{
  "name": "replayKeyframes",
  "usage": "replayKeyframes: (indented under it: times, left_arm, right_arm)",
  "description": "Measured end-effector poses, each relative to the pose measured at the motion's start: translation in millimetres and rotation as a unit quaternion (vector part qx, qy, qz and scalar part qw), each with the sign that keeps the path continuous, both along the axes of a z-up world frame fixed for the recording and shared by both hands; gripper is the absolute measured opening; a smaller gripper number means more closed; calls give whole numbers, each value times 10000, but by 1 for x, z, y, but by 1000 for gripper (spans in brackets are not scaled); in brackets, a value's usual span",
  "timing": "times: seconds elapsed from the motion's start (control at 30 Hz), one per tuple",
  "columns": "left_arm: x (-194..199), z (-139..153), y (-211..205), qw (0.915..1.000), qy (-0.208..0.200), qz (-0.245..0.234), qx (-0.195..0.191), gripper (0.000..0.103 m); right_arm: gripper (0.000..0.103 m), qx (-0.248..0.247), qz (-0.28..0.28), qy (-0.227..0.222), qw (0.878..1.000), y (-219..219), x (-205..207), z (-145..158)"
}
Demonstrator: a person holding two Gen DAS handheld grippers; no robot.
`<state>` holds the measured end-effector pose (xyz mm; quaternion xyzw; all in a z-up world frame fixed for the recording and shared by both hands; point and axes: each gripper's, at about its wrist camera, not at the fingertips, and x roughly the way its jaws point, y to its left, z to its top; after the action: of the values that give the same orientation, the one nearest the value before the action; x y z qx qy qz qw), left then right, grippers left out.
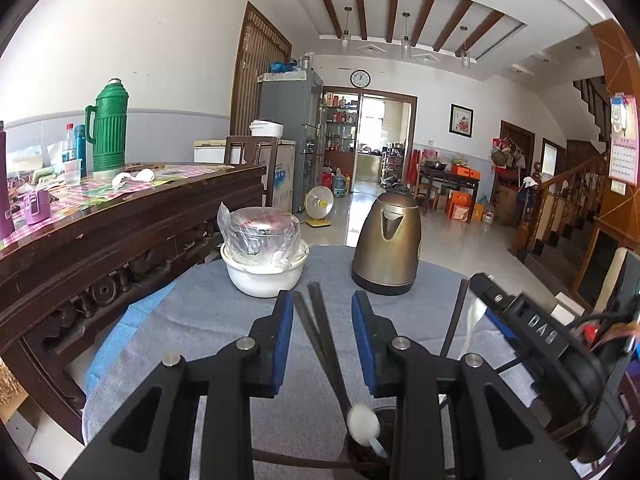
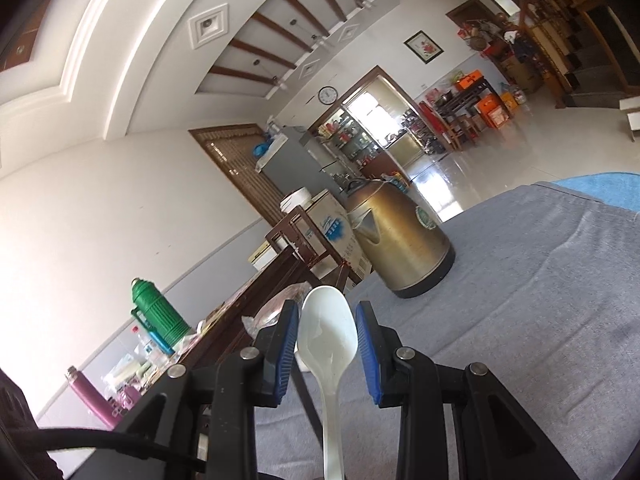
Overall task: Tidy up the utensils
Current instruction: 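Lower the spoons into the cup and open both tools, then withdraw both open tools away from the cup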
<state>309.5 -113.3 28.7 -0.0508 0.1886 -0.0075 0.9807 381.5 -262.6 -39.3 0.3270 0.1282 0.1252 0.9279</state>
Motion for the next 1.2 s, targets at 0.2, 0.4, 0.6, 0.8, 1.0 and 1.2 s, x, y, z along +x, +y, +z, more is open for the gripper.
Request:
replayKeyframes:
  times: [0.2,0.4,0.6,0.8,1.0,1.2]
  left_arm:
    - [-17,19,18,9996,-154,14,-228,31]
    - [-41,30,34,9994,-248,213,86,53]
    - [-64,28,45,9987,-204,302,367,70]
    - [-78,21,57,9991,10,228,369,79]
    - [-92,20,63,9988,124,125,460,87]
    - [-108,19,64,9981,216,107,561,98]
  right_arm:
    - [32,-270,165,-43,9995,16,-9,5]
    - [32,-636,212,-51,9977,27,-23,3]
    - [32,-970,298,88,9948,34,-41,-4]
    - [33,-1083,341,309,9931,41,-51,-11]
    - [51,-946,378,398,9940,38,-75,-7]
    - [68,-895,79,180,9958,20,-118,8]
